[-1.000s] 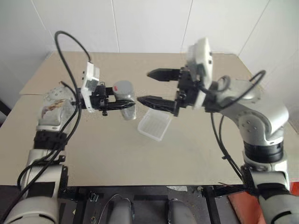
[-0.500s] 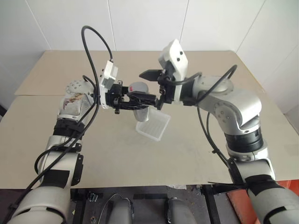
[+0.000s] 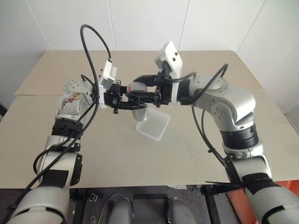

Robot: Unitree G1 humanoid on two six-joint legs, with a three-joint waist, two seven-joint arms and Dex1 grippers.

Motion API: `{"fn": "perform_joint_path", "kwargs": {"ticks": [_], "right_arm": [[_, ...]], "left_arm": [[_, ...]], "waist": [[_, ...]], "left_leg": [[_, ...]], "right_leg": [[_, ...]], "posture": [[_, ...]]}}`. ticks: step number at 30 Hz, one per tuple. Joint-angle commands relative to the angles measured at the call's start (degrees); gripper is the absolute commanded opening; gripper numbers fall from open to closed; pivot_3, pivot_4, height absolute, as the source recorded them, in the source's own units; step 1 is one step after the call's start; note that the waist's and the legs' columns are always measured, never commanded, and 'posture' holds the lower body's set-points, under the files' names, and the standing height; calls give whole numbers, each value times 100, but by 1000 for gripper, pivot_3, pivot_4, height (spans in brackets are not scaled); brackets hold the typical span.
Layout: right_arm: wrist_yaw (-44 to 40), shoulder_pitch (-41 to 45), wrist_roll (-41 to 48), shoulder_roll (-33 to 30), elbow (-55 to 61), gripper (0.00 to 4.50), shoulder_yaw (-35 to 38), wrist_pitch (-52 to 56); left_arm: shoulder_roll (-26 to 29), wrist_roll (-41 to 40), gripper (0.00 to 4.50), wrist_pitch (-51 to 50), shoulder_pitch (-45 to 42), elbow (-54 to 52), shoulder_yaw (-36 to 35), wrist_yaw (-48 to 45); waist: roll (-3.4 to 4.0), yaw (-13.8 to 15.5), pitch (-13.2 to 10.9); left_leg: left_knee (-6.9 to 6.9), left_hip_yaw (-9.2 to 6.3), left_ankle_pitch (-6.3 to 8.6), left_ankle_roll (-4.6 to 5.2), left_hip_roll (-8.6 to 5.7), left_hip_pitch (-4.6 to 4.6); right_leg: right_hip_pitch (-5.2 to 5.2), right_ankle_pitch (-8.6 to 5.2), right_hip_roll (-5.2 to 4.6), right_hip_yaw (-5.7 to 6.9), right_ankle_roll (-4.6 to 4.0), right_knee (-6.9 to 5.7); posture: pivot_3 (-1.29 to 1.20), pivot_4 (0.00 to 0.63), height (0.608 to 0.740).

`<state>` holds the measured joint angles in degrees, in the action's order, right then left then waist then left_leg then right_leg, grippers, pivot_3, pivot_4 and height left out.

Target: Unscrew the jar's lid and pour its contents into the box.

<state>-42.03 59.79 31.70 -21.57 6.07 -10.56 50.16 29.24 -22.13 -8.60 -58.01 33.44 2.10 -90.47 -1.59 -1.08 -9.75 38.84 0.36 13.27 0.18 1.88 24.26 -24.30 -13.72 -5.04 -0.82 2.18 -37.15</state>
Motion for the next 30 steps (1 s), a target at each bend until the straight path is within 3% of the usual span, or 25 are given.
{"fn": "perform_joint_path", "kwargs": {"ticks": [1, 7, 10, 14, 16, 18, 20, 26, 30], "right_arm": [[-1238, 230, 188, -18, -542, 2748, 198, -839], [-4641, 832, 325, 71, -2271, 2748, -81, -2476], [-5047, 1174, 730, 26, -2912, 2748, -557, -3015], [-5047, 1489, 802, 53, -3648, 2748, -1109, -3635], [-5047, 1570, 569, 223, -4033, 3454, -920, -3838], [-4837, 1553, 317, 244, -4140, 3812, -635, -3794], [-4679, 1489, 191, 214, -4056, 4449, -455, -3728], [-3164, 414, 321, -400, -1826, 4449, 517, -3016], [-2021, -375, 340, -665, -93, 4449, 639, -2113]], "left_arm": [[88, -399, 2064, 123, -58, -473, 26, -194], [358, -1484, 2064, -253, -11, -1194, 687, -203], [546, -2002, 2064, -563, -69, -1494, 955, -203], [905, -2314, 2064, -532, -49, -1749, 1385, -203], [972, -2278, 2064, -423, -33, -1695, 1443, -203], [963, -2127, 2064, -361, -22, -1484, 1288, -203], [955, -2020, 2064, -349, -1, -1382, 1167, -203], [984, -1466, 2064, -150, 207, -994, 526, 24], [902, -1013, 2064, 36, 309, -726, 352, 235]], "waist": [[0, 0, 0], [4, -10, -3], [5, -24, -4], [8, -125, -5], [8, -144, -5], [8, -134, -5], [9, -106, -7], [9, 13, -7], [9, 26, -7]], "left_leg": [[0, 0, 0, 0, -1, 0], [0, 0, 0, 0, 1, -2], [1, 0, 0, 0, 3, -6], [-2, -2, 0, 0, 7, -11], [-1, -2, 0, 0, 7, -11], [-1, -2, 0, 0, 7, -10], [2, -4, 0, -1, 7, -4], [3, -5, -1, -2, 6, 2], [4, -5, -1, -2, 6, -1]], "right_leg": [[1, 0, 0, 0, 0, 1], [3, 1, 1, -1, 1, 2], [4, 1, 2, -2, 1, 0], [1, 1, 7, -3, 1, -6], [1, 1, 7, -4, 0, -7], [1, 1, 8, -4, 1, -6], [-1, 1, 8, -2, 1, -6], [-3, 1, 4, 0, 1, 0], [-3, 1, 5, 1, 1, -5]], "posture": [[0, 150, 740], [0, 150, 740], [0, 150, 740], [0, 150, 740], [0, 150, 740], [0, 150, 740], [0, 150, 740], [0, 150, 740], [0, 150, 740]]}}
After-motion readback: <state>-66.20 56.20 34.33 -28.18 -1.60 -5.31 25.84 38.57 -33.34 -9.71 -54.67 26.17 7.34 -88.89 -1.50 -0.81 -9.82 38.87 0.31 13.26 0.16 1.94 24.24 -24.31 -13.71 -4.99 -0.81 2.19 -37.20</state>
